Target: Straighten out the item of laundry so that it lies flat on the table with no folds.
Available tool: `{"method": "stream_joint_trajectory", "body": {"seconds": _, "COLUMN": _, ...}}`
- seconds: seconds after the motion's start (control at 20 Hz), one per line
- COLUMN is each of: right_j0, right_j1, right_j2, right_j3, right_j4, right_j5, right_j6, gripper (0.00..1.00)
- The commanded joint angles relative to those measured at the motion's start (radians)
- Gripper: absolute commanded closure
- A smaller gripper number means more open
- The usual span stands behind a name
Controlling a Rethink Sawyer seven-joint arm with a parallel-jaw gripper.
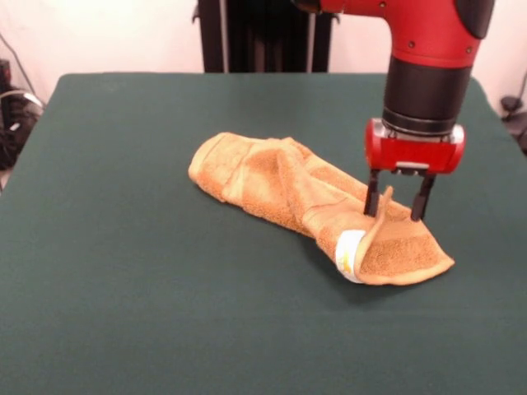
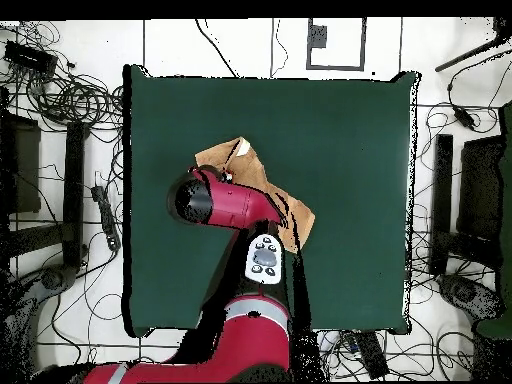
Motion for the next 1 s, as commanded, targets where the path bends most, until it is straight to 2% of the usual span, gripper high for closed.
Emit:
{"method": "stream_joint_trajectory", "body": {"seconds": 0.05, "right_j0": 0.006, "right_j1": -0.005, "right_j2": -0.014, "right_j3": 0.002, "right_j4": 0.021, "right_j5": 0.155, "right_j6": 0.185, "gripper": 0.00}}
{"method": "stream_joint_trajectory", "body": {"seconds": 1.0, "right_j0": -0.015, "right_j1": -0.001, "right_j2": 0.027, "right_j3": 0.018, "right_j4": 0.011, "right_j5": 0.101, "right_j6": 0.162, "gripper": 0.00}}
